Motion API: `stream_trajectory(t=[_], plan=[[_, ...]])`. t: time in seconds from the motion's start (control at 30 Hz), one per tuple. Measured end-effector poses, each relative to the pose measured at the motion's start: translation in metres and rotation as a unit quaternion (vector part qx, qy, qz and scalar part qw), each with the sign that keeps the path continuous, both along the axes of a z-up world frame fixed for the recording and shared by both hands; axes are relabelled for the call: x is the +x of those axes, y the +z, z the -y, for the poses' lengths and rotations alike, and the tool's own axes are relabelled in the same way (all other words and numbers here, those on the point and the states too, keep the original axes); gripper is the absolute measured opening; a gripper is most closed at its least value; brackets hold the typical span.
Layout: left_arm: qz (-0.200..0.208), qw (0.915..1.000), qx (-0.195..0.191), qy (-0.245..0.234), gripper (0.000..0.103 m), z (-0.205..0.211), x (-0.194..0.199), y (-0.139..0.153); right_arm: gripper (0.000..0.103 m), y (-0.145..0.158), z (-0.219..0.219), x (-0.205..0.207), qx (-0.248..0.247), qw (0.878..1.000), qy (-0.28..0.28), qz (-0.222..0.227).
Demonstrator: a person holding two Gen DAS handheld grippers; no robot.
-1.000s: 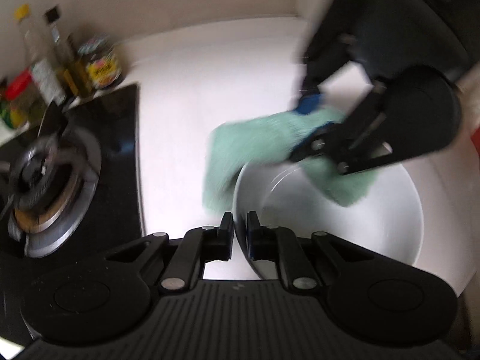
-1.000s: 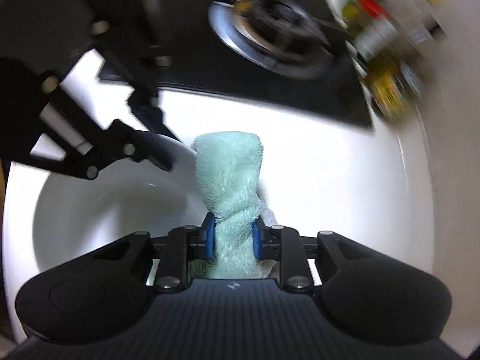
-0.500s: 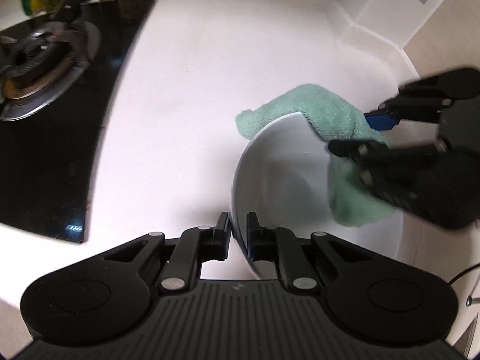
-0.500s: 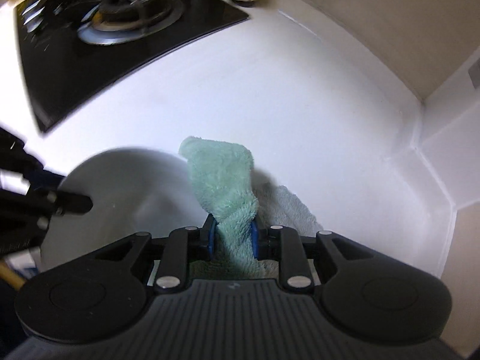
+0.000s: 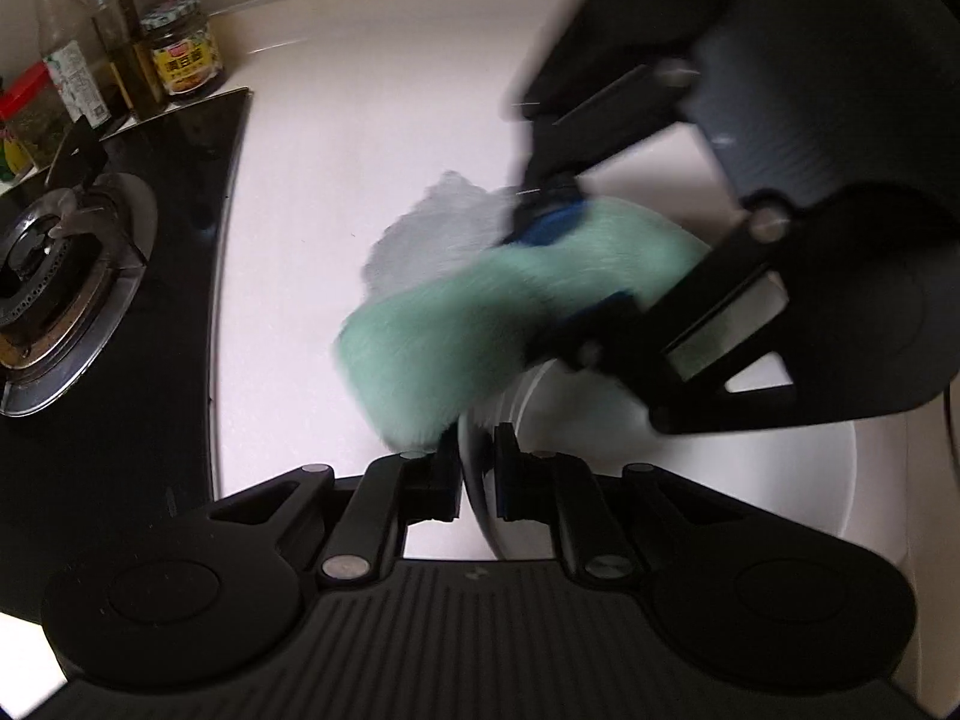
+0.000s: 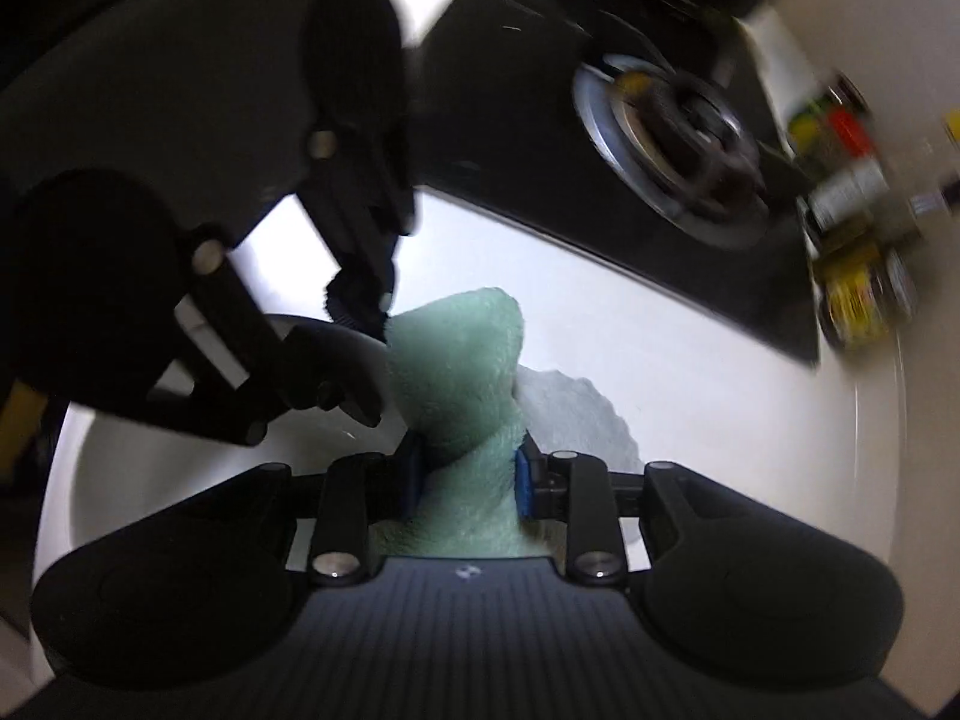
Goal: Clean bowl
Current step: 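Rub the cloth around the bowl's outer wall with the right gripper, then wipe the bowl rim back and forth with the green cloth in the right gripper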
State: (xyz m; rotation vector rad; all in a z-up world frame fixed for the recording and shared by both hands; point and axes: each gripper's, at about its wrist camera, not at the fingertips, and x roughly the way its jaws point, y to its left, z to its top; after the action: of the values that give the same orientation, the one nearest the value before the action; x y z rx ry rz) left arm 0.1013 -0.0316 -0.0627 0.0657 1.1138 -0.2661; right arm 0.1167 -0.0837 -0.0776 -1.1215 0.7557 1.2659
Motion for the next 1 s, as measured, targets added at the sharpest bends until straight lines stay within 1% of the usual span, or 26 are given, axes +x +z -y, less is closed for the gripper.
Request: stream_trajectory(t=[0.07,0.1,0.13,0.17,0.2,0.23,0.27,0.33,0.37,0.4,0.43,0.47,0.5,0.53,0.57,0.6,0.63,0.67,0.7,0.73,0.77,0.8,0.83,0.9,0.97,1.0], plan=[[0.007,0.9999,0.005,0.012,0.009,-0.002,-0.004,0.002,0.018,0.0,0.013,0.01,0.006,0.996,-0.089,-0.004],[0.011,0.9998,0.006,0.017,0.01,-0.003,-0.007,0.004,0.017,0.0,0.02,0.015,0.008,0.991,-0.133,-0.006],[0.014,0.9996,-0.001,0.022,0.01,-0.003,-0.009,0.006,0.015,0.0,0.028,0.02,0.012,0.983,-0.184,-0.008],[0.011,0.9995,-0.01,0.028,0.01,-0.003,-0.01,0.008,0.014,0.0,0.04,0.025,0.018,0.967,-0.254,-0.013],[0.003,0.9993,-0.017,0.034,0.01,-0.001,-0.01,0.009,0.014,0.001,0.05,0.028,0.026,0.948,-0.315,-0.019],[-0.007,0.9989,-0.023,0.041,0.01,0.003,-0.014,0.009,0.014,0.001,0.058,0.028,0.037,0.931,-0.362,-0.031],[-0.015,0.9984,-0.025,0.049,0.01,0.007,-0.018,0.007,0.014,0.001,0.068,0.022,0.047,0.909,-0.412,-0.042],[-0.027,0.9975,-0.024,0.062,0.01,0.012,-0.022,0.003,0.015,0.001,0.077,0.009,0.055,0.887,-0.457,-0.043],[-0.03,0.9974,-0.021,0.062,0.009,0.014,-0.022,-0.001,0.015,0.001,0.082,0.002,0.059,0.878,-0.473,-0.043],[-0.031,0.9979,-0.019,0.054,0.009,0.015,-0.019,-0.004,0.015,0.001,0.086,-0.005,0.062,0.872,-0.484,-0.042],[-0.032,0.9983,-0.016,0.046,0.008,0.016,-0.017,-0.008,0.016,0.001,0.086,-0.009,0.059,0.879,-0.472,-0.038],[-0.031,0.9988,-0.013,0.035,0.008,0.016,-0.015,-0.009,0.019,0.0,0.083,-0.015,0.048,0.9,-0.432,-0.023],[-0.027,0.9994,-0.01,0.02,0.008,0.016,-0.015,-0.009,0.021,0.0,0.078,-0.023,0.029,0.925,-0.379,-0.003],[-0.024,0.9997,-0.007,0.006,0.009,0.016,-0.014,-0.008,0.024,-0.001,0.072,-0.03,0.01,0.946,-0.324,0.017],[-0.021,0.9997,-0.007,-0.006,0.009,0.016,-0.013,-0.008,0.024,-0.003,0.063,-0.035,-0.008,0.963,-0.268,0.039],[-0.019,0.9997,-0.005,-0.016,0.009,0.015,-0.012,-0.008,0.024,-0.005,0.057,-0.038,-0.022,0.976,-0.208,0.059],[-0.016,0.9996,-0.002,-0.023,0.009,0.016,-0.011,-0.009,0.024,-0.007,0.051,-0.04,-0.033,0.986,-0.144,0.078],[-0.012,0.9994,0.001,-0.033,0.009,0.018,-0.011,-0.009,0.024,-0.009,0.044,-0.039,-0.036,0.992,-0.082,0.087],[-0.008,0.9991,0.004,-0.04,0.01,0.02,-0.011,-0.009,0.024,-0.01,0.038,-0.036,-0.034,0.995,-0.046,0.086],[-0.007,0.999,0.004,-0.045,0.01,0.02,-0.01,-0.01,0.024,-0.01,0.031,-0.033,-0.029,0.996,0.008,0.08],[-0.007,0.9988,0.005,-0.047,0.01,0.02,-0.009,-0.01,0.024,-0.009,0.025,-0.029,-0.025,0.997,0.032,0.069],[-0.008,0.9988,0.006,-0.047,0.01,0.02,-0.008,-0.011,0.024,-0.008,0.015,-0.023,-0.017,0.997,0.063,0.043],[-0.007,0.9989,0.006,-0.045,0.01,0.019,-0.007,-0.011,0.024,-0.006,0.006,-0.016,-0.011,0.997,0.076,0.012],[0.001,0.9994,0.006,-0.035,0.012,0.014,-0.003,-0.012,0.023,-0.009,-0.009,-0.004,-0.016,0.998,0.06,-0.031],[-0.001,0.9997,0.0,-0.024,0.012,0.01,0.0,-0.012,0.021,-0.009,-0.015,0.005,-0.015,0.999,0.006,-0.051],[-0.001,0.9999,0.004,-0.017,0.012,0.009,0.0,-0.012,0.02,-0.009,-0.009,0.008,-0.013,0.998,-0.031,-0.052]])
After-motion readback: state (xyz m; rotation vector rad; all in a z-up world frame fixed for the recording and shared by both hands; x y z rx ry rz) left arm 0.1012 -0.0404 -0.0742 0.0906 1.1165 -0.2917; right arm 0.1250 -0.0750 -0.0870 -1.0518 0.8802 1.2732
